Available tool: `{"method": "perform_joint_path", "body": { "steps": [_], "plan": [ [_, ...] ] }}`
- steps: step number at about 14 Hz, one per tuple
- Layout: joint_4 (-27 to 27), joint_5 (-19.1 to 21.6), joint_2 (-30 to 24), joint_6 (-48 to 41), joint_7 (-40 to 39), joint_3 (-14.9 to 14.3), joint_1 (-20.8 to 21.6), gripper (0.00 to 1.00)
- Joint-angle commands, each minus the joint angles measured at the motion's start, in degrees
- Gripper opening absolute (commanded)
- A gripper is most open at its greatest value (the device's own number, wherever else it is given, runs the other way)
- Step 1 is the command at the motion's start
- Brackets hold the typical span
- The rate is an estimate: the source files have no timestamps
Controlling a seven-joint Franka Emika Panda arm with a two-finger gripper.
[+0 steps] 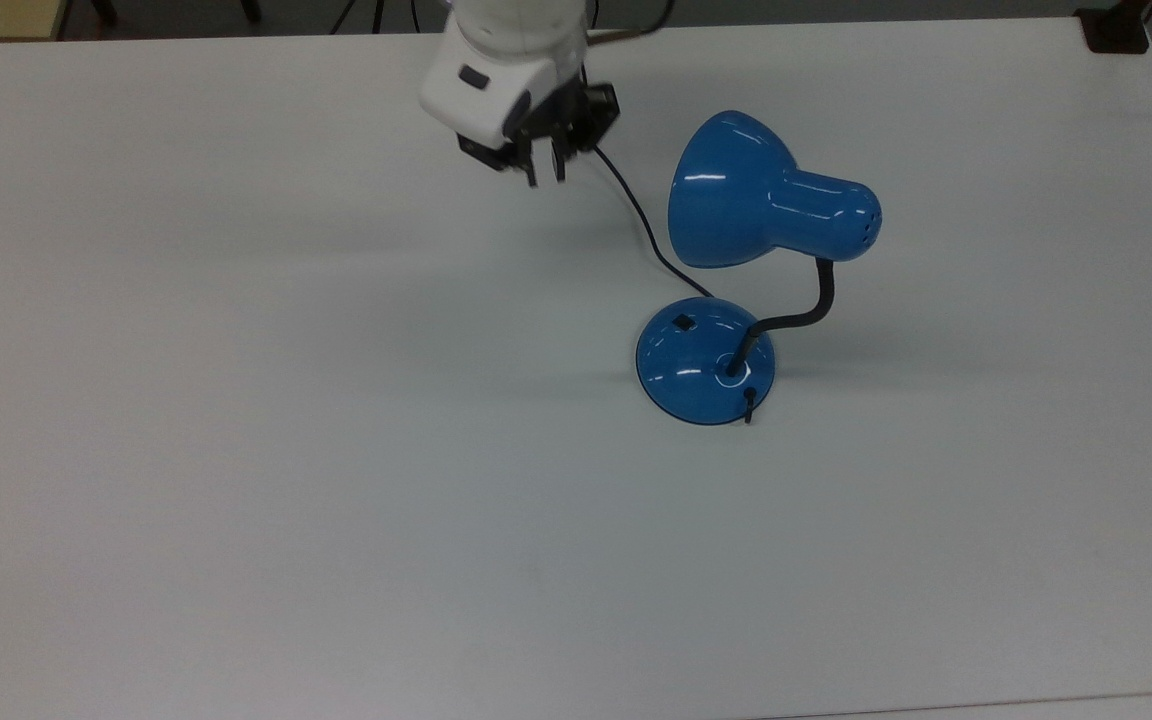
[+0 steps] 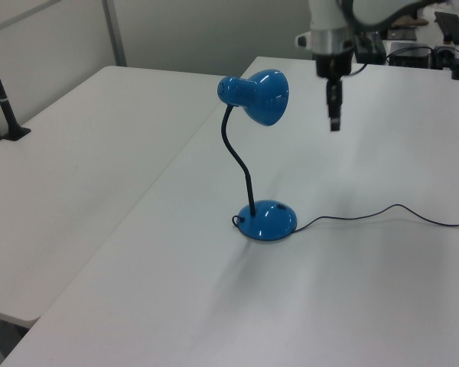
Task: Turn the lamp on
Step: 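Lower the gripper onto the switch on the lamp base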
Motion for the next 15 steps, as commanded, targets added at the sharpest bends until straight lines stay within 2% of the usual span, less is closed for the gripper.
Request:
{"method": "perform_joint_path", "body": {
  "steps": [1,8,11,15],
  "plan": [
    [-2.6,1.6,2.5,9.8,7.3,-0.4,3.1,0.00],
    [-4.4,1.5,8.1,24.6,23.6,-0.4,8.2,0.00],
    [-4.4,1.5,10.5,29.2,26.4,-0.4,8.9,0.00],
    [-4.4,1.5,12.0,30.1,28.3,-0.4,9.6,0.00]
  ]
}}
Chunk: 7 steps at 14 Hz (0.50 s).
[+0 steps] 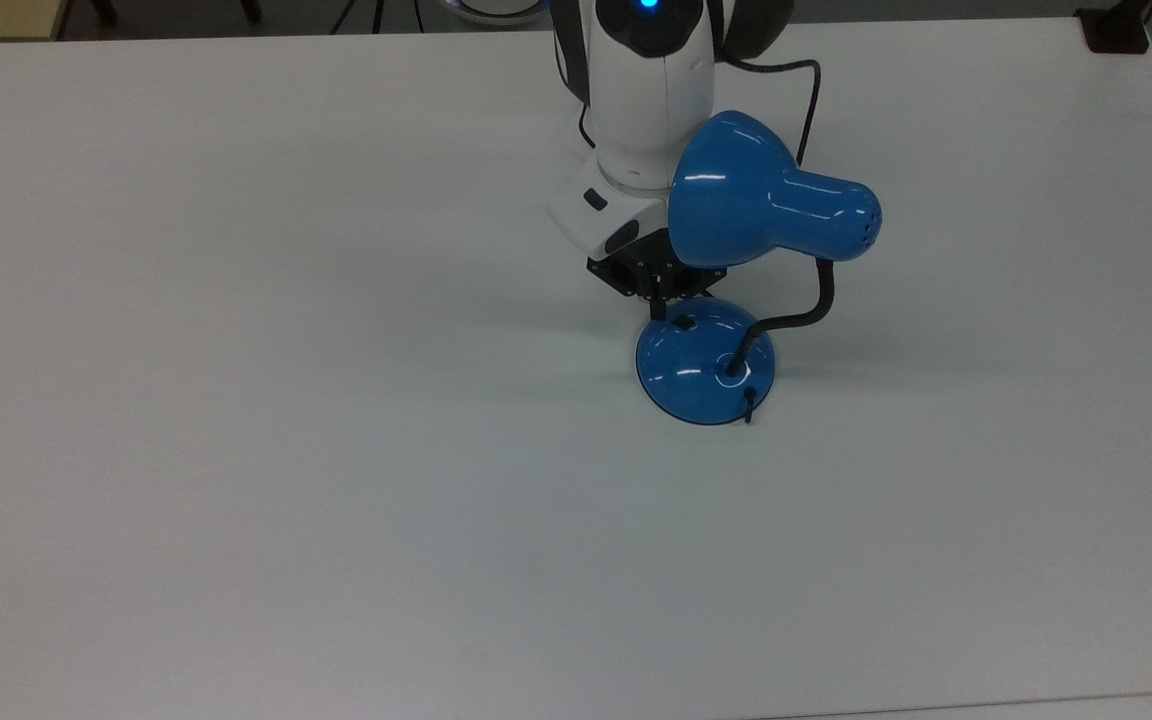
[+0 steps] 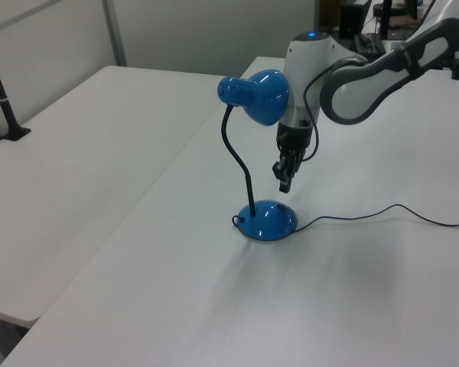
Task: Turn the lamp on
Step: 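Lower the gripper onto the switch on the lamp base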
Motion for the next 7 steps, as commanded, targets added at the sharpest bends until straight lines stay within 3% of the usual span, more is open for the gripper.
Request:
{"method": "perform_joint_path", "body": {
  "steps": [1,7],
  "plan": [
    [-0.9,0.6,0.6,2.0,2.0,-0.5,1.0,0.00],
    [-0.8,0.7,1.4,4.0,3.1,-0.3,1.7,0.00]
  ]
}}
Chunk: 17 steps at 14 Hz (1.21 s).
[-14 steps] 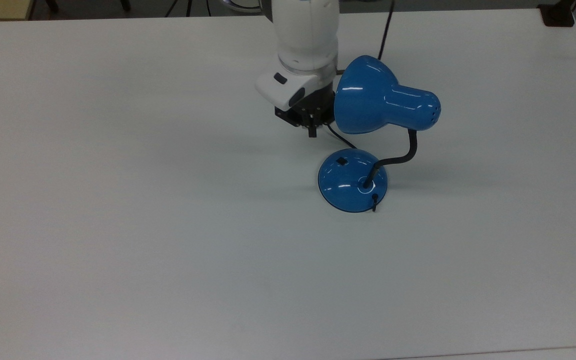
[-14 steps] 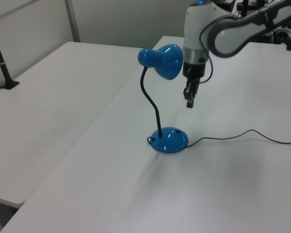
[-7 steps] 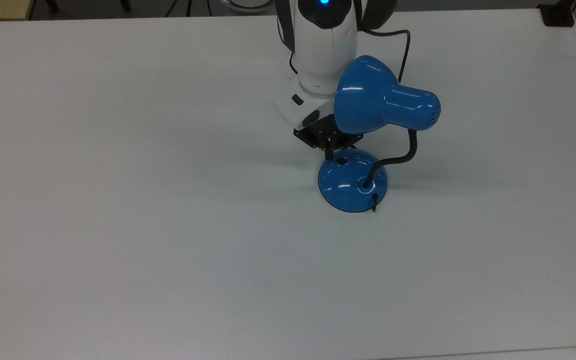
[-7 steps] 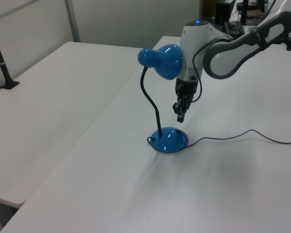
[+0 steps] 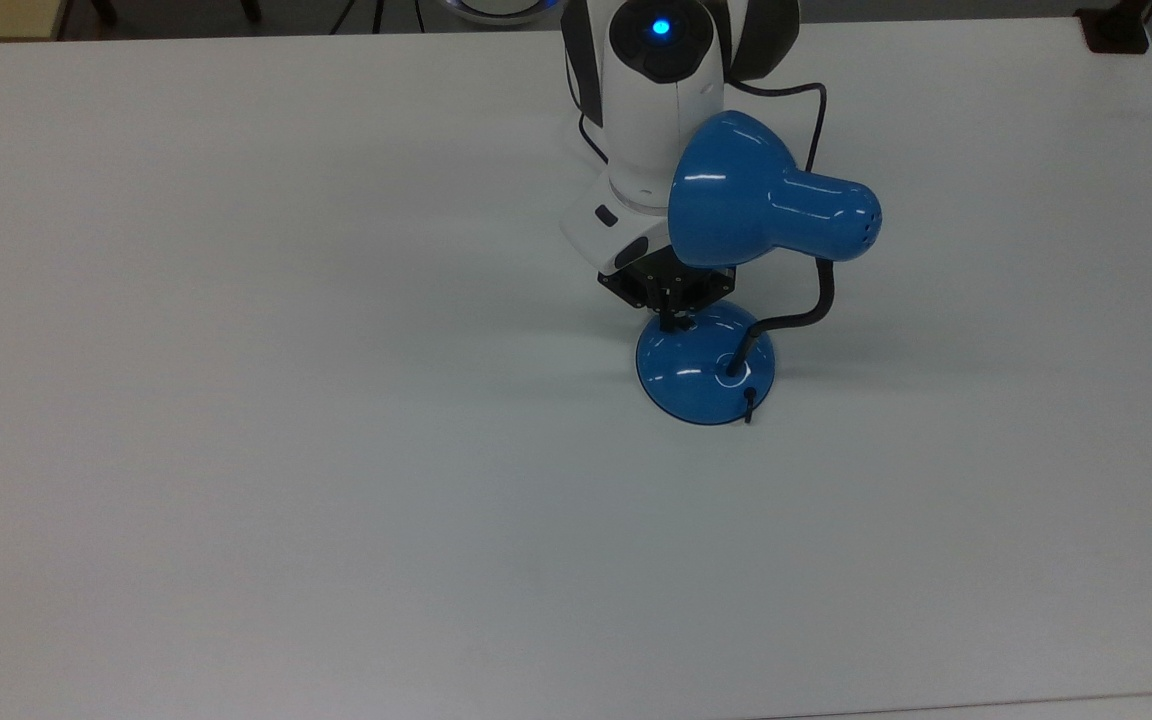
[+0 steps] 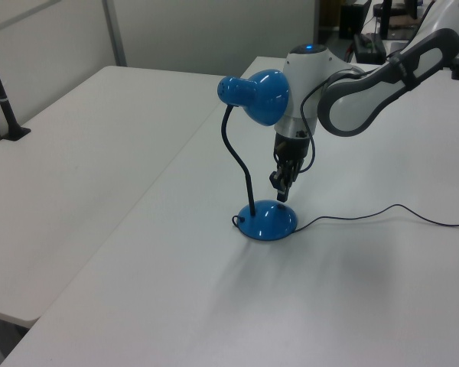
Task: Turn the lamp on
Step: 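Press down on the base switch with the gripper fingers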
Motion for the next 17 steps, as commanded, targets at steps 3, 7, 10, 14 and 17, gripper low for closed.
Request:
{"method": "perform_joint_path", "body": {
  "steps": [3,7,10,14,17],
  "plan": [
    [-0.8,0.7,-0.4,2.0,1.3,0.3,0.8,0.00],
    [-0.7,0.8,-0.2,2.4,1.4,0.3,0.8,0.00],
    [-0.7,0.8,0.2,2.8,2.0,0.3,0.8,0.00],
    [-0.7,0.8,1.3,5.6,3.0,0.5,1.3,0.00],
    [-0.7,0.7,2.0,6.5,3.7,0.5,1.5,0.00]
  ]
}}
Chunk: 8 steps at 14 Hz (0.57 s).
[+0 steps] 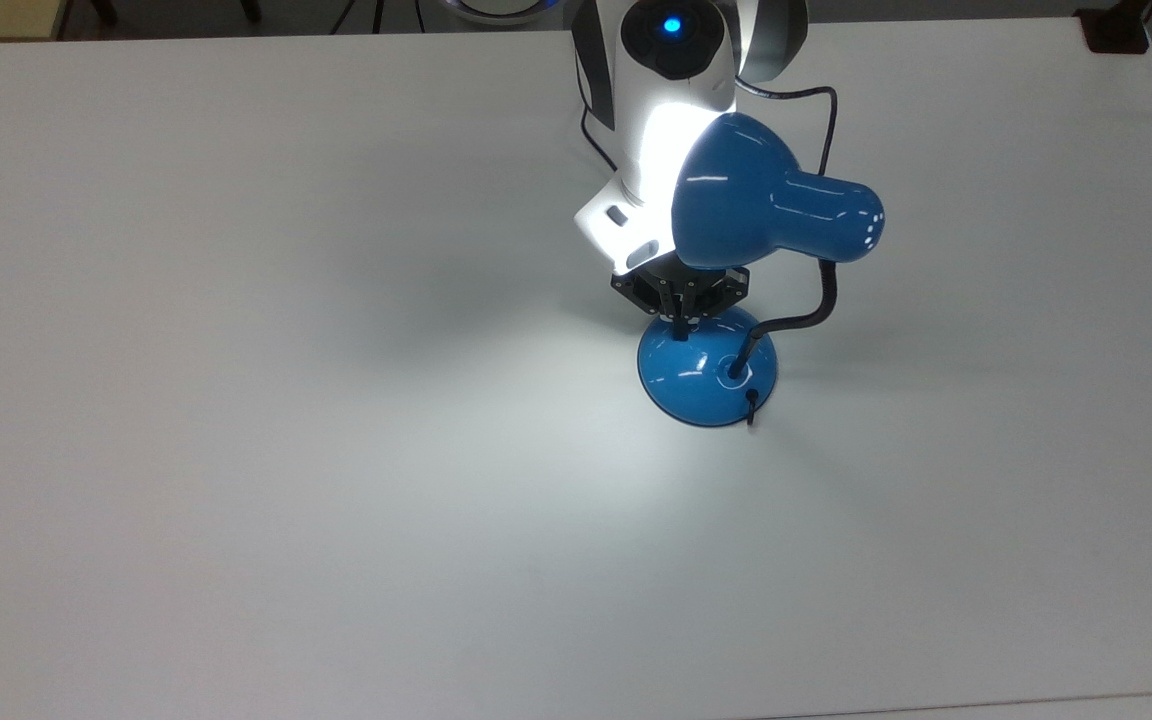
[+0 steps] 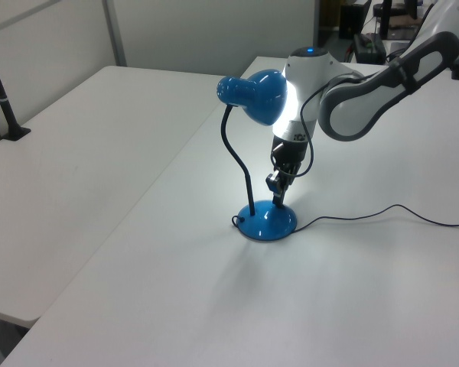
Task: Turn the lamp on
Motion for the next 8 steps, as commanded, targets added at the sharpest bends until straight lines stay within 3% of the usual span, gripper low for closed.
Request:
{"method": "perform_joint_path", "body": {
  "steps": [1,4,8],
  "plan": [
    [-0.5,0.7,1.3,3.2,1.6,-0.1,1.1,0.00],
    [-0.6,0.6,0.6,1.3,1.0,-0.2,0.6,0.00],
    [-0.2,0.2,-3.4,-12.9,-4.0,-0.2,-1.2,0.00]
  ]
}}
